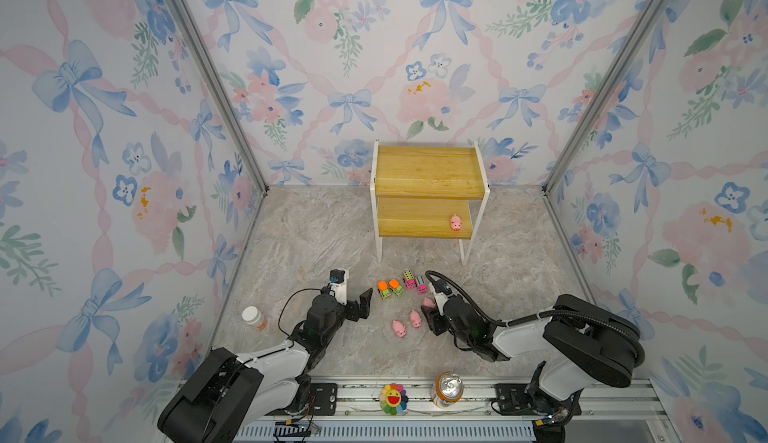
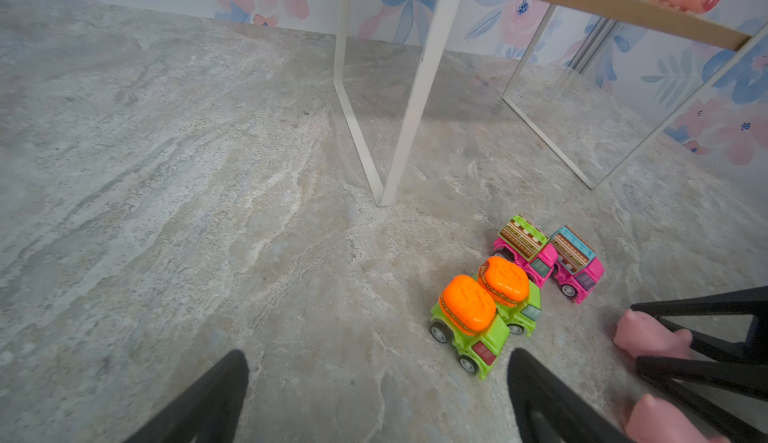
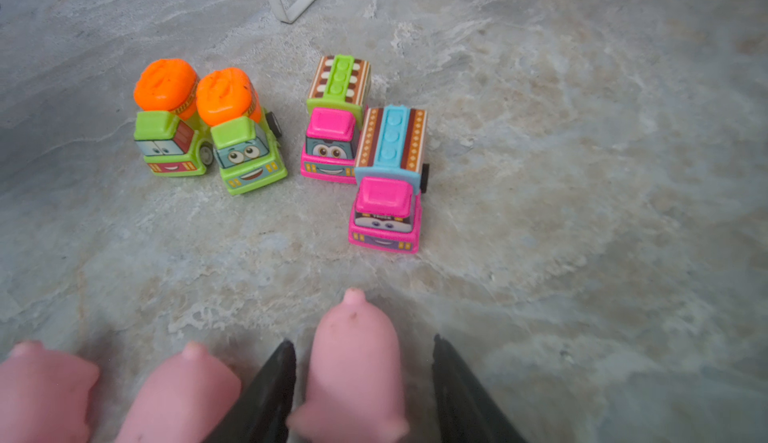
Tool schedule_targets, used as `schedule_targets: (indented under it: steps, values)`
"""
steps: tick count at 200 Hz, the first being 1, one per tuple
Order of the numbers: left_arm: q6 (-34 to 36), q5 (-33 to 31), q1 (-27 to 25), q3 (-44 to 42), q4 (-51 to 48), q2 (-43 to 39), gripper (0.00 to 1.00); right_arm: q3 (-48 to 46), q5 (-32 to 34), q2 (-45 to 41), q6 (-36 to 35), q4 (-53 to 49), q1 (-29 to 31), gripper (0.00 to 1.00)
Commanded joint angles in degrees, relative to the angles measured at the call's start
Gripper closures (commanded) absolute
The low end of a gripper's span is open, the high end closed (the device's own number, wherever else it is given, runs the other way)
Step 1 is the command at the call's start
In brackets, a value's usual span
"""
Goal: Place and organize the plastic toys onto the shelf
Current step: 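Lower the right gripper around the next pink pig and close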
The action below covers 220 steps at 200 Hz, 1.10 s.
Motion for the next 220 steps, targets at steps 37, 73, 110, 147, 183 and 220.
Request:
schedule_targets:
  steps: [37, 73, 110, 147, 183, 220]
  values:
    - [-0.06, -0.16, -0.34, 0.14, -0.41, 0.15, 0.02, -2.83, -0.55, -2.31, 1.79, -7.94, 0.19, 0.46]
    - [-0.15, -0.06, -0.43, 0.25, -0.41, 0.26, 0.02, -2.99, -0.35, -4.52, 1.02, -10.19, 0.19, 0.47]
    - [-0.32, 0.0, -0.43, 0.33, -0.41, 0.66, 0.02, -1.44, -1.09, -2.82, 0.29, -10.34, 0.23, 0.49]
    - [-0.24, 0.04, -0.43, 0.36, -0.41, 0.73, 0.02, -0.25, -1.61, -0.59, -0.05, -9.62, 0.35, 0.5]
    - [-0.24, 0.0, -0.43, 0.48, -0.41, 1.01, 0.02, 0.16, -2.19, -0.12, -0.28, -9.5, 0.33, 0.56]
    - [-0.24, 0.06, -0.43, 0.55, -0.41, 0.99, 0.02, 0.02, -2.69, -0.99, -0.32, -10.24, 0.4, 0.62]
